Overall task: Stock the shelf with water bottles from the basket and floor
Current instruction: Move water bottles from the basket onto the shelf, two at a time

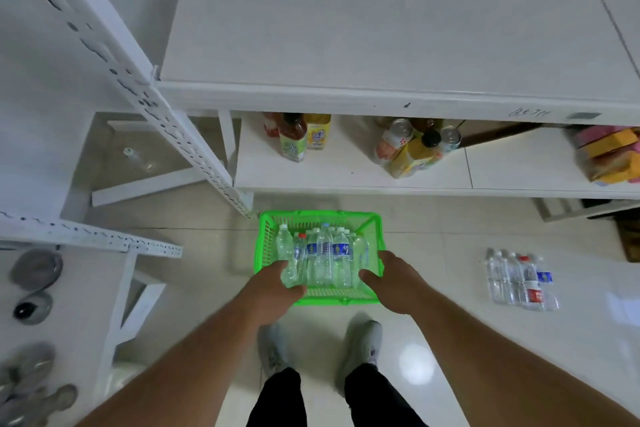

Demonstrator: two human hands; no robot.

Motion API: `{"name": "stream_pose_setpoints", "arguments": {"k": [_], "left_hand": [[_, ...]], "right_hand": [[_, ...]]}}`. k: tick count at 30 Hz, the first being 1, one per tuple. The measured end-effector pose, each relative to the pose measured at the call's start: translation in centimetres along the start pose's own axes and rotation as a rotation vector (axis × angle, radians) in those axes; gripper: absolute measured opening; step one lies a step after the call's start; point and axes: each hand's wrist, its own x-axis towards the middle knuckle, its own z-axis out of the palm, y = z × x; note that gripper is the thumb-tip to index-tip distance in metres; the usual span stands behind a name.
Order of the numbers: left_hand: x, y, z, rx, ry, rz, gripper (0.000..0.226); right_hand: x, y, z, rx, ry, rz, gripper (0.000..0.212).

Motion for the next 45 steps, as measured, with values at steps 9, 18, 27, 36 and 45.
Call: {"name": "stream_pose_setpoints", "arguments": {"k": [9, 18, 27, 36, 45], "left_hand": [[15.2, -3.4, 9.0, -0.247, 0.063, -0.157, 0.082], [32.7, -7.3, 20.9, -0.273, 0.061, -0.194, 0.090], [43.3, -10.0, 26.6, -0.268, 0.061, -0.218, 0.106], [46.5, -10.2, 27.9, -0.187, 0.125, -0.264, 0.099], [42.3, -11.2, 25.6, -0.338, 0.092, -0.214, 0.073]], "right_hand": [[18.6, 5.1, 6.2, 0.281, -0.036, 0.102, 0.073], [37.5, 9.5, 15.7, 0.345, 0.017, 0.097, 0.056], [47.6, 11.2, 21.4, 0.356, -0.027, 0.120, 0.048], [50.0, 11.9, 23.2, 0.361, 0.012, 0.148, 0.062], [46.8, 12.8, 22.7, 0.477, 0.092, 0.091, 0.035]]}}
